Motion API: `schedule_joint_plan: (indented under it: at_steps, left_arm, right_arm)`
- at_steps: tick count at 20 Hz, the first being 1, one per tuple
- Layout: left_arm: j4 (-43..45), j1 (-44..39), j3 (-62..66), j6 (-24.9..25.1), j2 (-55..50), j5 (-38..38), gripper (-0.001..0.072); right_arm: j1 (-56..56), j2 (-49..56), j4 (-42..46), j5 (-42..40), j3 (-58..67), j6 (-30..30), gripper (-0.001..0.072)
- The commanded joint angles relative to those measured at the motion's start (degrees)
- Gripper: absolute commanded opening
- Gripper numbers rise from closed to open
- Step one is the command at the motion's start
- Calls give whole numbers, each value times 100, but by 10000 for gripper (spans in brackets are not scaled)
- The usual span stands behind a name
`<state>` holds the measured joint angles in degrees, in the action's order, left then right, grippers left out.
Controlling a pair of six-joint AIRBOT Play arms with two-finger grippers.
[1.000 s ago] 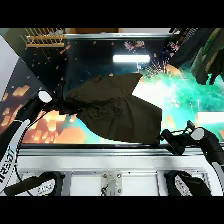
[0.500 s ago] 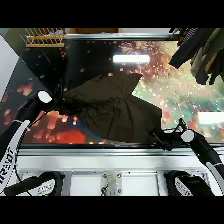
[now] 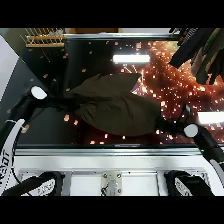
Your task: Fold the clothes and pants, and hang the long-sleeved shirts on hangers.
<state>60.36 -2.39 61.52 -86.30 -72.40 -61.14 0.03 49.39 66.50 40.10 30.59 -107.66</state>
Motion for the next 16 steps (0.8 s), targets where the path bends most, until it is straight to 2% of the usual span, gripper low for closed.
schedule_joint_plan:
  at_steps: [1,5,8,12,15,16]
  left_arm:
    - [-55,223,1023,-4,708,-719,10]
    - [-55,232,2105,-92,2033,-1163,10]
    - [-46,48,2559,-376,3040,-1165,10]
    - [-35,-330,2715,-1019,4041,-866,10]
    - [17,-470,2712,-1497,4238,-1025,10]
    - [61,-474,2710,-1517,4162,-1198,10]
  right_arm:
    - [-48,-321,586,715,2116,881,0]
    - [-109,-319,592,1714,5174,1325,0]
    - [-109,-372,595,1937,6599,1340,0]
    - [-109,-529,595,1899,7416,1340,0]
    - [-107,-584,570,1786,7499,1266,-1]
    - [-107,-527,570,1784,7499,1137,0]
